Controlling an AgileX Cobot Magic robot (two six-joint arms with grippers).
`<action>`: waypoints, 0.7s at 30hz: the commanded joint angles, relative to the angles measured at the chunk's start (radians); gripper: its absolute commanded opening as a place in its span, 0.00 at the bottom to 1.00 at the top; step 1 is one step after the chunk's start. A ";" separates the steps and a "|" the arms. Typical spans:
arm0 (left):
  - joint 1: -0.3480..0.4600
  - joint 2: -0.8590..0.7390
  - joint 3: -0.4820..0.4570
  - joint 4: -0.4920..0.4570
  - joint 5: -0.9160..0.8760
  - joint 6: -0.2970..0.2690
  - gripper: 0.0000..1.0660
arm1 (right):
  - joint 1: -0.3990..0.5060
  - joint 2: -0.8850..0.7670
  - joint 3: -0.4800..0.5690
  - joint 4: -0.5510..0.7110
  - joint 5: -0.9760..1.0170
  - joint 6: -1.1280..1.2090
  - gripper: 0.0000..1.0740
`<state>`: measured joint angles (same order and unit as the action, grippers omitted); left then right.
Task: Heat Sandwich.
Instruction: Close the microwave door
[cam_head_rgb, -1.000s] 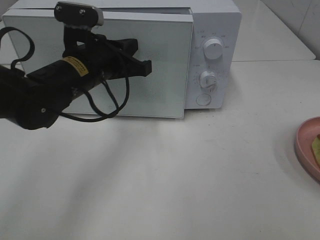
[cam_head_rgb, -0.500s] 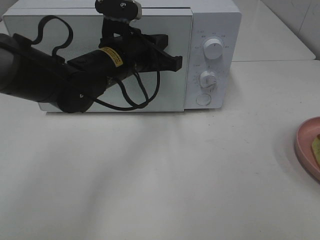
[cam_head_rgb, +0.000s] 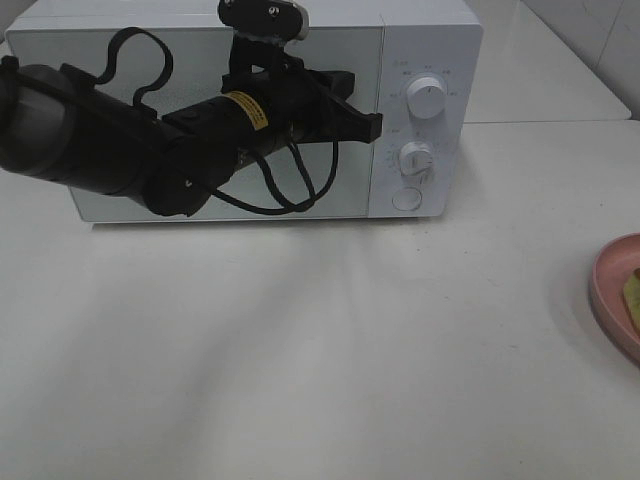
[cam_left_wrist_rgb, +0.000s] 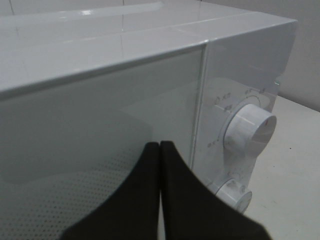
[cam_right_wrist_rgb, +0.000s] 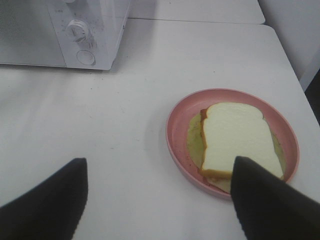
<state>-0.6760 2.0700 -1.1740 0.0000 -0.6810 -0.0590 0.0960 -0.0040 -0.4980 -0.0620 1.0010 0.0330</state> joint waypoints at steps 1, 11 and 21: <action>0.026 0.002 -0.024 -0.098 -0.013 -0.008 0.00 | -0.006 -0.028 0.001 0.000 -0.005 0.002 0.71; 0.025 -0.027 -0.012 -0.089 -0.007 -0.005 0.00 | -0.006 -0.028 0.001 0.000 -0.005 0.002 0.71; 0.021 -0.147 0.166 -0.089 -0.014 -0.007 0.00 | -0.006 -0.028 0.001 0.000 -0.005 0.002 0.71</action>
<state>-0.6520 1.9420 -1.0150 -0.0810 -0.6810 -0.0590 0.0960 -0.0040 -0.4980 -0.0620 1.0010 0.0330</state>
